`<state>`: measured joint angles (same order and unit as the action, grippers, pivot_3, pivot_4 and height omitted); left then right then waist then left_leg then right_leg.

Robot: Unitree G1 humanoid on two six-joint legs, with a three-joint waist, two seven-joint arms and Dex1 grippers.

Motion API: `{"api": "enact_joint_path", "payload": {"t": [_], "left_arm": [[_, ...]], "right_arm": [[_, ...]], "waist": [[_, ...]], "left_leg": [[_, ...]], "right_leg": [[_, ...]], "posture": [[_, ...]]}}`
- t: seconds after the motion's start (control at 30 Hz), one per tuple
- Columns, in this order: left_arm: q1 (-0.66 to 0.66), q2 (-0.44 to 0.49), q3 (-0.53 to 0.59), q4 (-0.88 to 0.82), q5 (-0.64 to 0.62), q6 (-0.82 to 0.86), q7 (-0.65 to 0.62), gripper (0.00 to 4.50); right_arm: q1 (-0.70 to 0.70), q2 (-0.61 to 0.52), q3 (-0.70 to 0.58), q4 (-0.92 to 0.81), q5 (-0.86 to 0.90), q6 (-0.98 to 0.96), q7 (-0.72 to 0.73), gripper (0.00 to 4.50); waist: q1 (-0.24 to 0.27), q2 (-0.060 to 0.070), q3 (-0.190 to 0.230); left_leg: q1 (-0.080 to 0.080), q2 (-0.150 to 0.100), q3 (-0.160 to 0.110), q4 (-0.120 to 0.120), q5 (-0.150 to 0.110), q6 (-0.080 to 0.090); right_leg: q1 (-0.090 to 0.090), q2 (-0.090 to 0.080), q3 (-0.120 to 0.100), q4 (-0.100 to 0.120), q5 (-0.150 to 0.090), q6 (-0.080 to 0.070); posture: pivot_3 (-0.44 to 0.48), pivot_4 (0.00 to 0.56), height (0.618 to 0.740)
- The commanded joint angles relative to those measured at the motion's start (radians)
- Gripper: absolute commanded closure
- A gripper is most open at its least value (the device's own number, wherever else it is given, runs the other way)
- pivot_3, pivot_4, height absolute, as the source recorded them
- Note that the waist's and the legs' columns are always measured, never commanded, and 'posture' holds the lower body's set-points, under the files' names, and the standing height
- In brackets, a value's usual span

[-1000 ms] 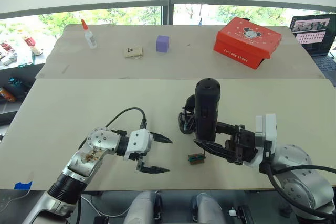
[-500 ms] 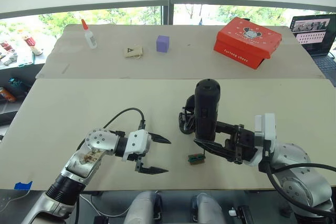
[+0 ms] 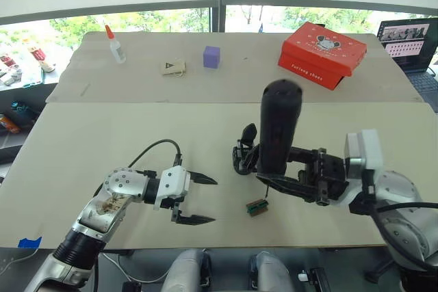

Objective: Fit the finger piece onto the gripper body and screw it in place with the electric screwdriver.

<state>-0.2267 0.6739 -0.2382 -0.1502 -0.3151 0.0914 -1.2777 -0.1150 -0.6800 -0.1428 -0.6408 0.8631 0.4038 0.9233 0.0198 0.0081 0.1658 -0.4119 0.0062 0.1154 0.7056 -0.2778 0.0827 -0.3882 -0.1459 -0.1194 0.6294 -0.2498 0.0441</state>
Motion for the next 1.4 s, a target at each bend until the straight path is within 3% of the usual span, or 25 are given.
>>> {"api": "enact_joint_path", "payload": {"t": [0.03, 0.3, 0.57, 0.73, 0.93, 1.4], "left_arm": [[0.006, 0.011, 0.029, -0.046, -0.02, 0.008, 0.009, 0.0], [0.047, 0.04, 0.106, -0.103, -0.045, 0.067, 0.059, 0.0], [0.059, 0.093, 0.179, -0.115, -0.077, 0.131, 0.078, 0.0], [0.033, 0.104, 0.177, -0.118, -0.1, 0.178, 0.069, 0.0], [-0.078, 0.05, 0.129, -0.053, -0.074, 0.177, 0.074, 0.0], [-0.262, -0.108, 0.023, 0.225, 0.048, 0.021, 0.056, 0.0]], "right_arm": [[-0.035, -0.012, -0.041, -0.048, 0.088, 0.019, -0.013, 2.56], [-0.237, -0.06, -0.01, 0.018, 0.246, 0.136, 0.015, 2.56], [-0.49, -0.034, 0.039, 0.161, 0.31, 0.237, 0.096, 2.56], [-0.611, -0.014, 0.047, 0.221, 0.388, 0.335, 0.075, 2.56], [-0.73, 0.053, 0.08, 0.303, 0.376, 0.392, 0.046, 2.56], [-0.805, 0.172, 0.133, 0.453, 0.116, 0.319, 0.1, 2.56]], "waist": [[0.001, 0.0, 0.0], [-0.007, 0.0, 0.0], [-0.009, 0.0, 0.0], [-0.005, 0.0, 0.0], [-0.006, -0.001, 0.0], [-0.01, -0.001, 0.0]], "left_leg": [[0.0, 0.0, 0.0, 0.0, 0.0, 0.0], [0.0, 0.0, 0.0, 0.0, 0.0, 0.0], [-0.001, 0.0, 0.0, 0.0, 0.0, 0.001], [-0.002, 0.0, -0.001, 0.0, 0.0, 0.001], [-0.002, -0.001, 0.0, 0.001, 0.0, 0.001], [-0.003, -0.003, 0.001, 0.001, 0.0, 0.001]], "right_leg": [[0.0, 0.0, 0.0, 0.0, 0.0, 0.0], [0.0, 0.0, 0.0, 0.0, 0.0, 0.0], [-0.001, -0.001, 0.0, 0.0, 0.0, 0.0], [-0.001, 0.0, -0.002, 0.0, 0.0, 0.0], [-0.001, -0.001, -0.001, 0.001, 0.0, 0.0], [-0.003, -0.001, -0.002, 0.001, 0.0, 0.0]], "posture": [[0.0, 0.15, 0.74], [0.0, 0.15, 0.74], [0.0, 0.15, 0.74], [0.0, 0.15, 0.74], [0.0, 0.15, 0.74], [0.0, 0.15, 0.74]]}}
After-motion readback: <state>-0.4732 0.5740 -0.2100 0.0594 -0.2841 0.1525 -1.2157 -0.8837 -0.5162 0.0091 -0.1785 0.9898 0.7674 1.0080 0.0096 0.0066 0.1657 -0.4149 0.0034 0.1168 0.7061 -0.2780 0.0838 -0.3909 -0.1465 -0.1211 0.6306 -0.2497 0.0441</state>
